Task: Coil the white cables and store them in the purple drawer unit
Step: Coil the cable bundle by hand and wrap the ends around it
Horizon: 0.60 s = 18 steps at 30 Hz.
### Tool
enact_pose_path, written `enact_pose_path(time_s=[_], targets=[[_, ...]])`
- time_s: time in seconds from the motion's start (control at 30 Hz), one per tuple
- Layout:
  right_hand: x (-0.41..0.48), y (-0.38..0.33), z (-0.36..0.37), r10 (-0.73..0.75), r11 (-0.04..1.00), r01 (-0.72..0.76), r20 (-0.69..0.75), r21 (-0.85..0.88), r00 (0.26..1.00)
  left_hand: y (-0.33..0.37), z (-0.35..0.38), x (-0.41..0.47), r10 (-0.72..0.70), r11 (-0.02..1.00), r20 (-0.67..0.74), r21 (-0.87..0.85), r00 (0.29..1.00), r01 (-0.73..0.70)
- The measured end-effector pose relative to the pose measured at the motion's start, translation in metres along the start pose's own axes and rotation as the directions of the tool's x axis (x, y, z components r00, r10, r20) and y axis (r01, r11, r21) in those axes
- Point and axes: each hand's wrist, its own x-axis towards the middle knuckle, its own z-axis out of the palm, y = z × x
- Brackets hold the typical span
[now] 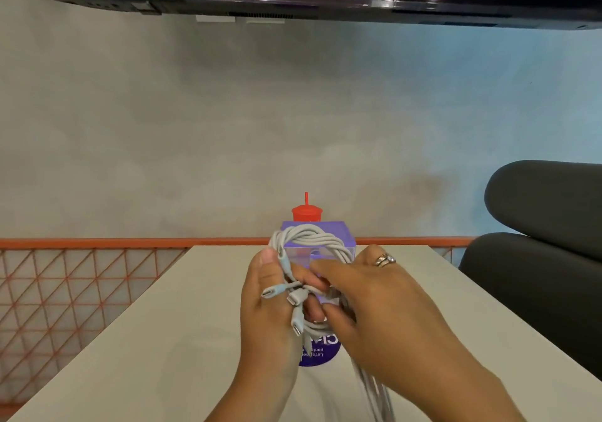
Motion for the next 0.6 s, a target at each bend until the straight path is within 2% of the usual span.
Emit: enact_pose_path(time_s=[0.07, 0.13, 0.23, 0.3, 0.47, 0.6], targets=[[0.001, 0.004, 0.006, 0.016, 1.000, -0.015, 0.010, -0.026, 1.000, -0.002, 0.001, 0.001, -0.025, 1.000, 0.029, 0.001, 0.999, 0.025], [-0.002, 0.006, 0.006, 0.050, 0.998, -0.050, 0.013, 0.023, 0.999, -0.001, 0.003, 0.000, -0.064, 0.998, 0.017, -0.020, 0.998, 0.064], [-0.001, 0.006, 0.001, 0.169, 0.925, -0.165, 0.019, 0.341, 0.985, -0.003, 0.004, 0.000, 0.020, 0.996, 0.009, 0.086, 1.000, -0.021], [-0.002, 0.007, 0.003, 0.192, 0.850, -0.170, 0.007, 0.498, 0.981, -0.003, 0.003, 0.000, 0.043, 0.990, -0.013, 0.138, 0.999, -0.041], [0.000, -0.002, 0.001, 0.079, 0.865, -0.071, 0.005, 0.497, 0.997, -0.009, -0.003, 0.005, 0.109, 0.962, 0.027, 0.250, 0.994, -0.112], [-0.001, 0.002, -0.007, 0.074, 0.774, -0.164, 0.171, 0.611, 0.983, -0.016, -0.002, 0.003, 0.088, 0.959, 0.056, 0.265, 0.995, -0.100]])
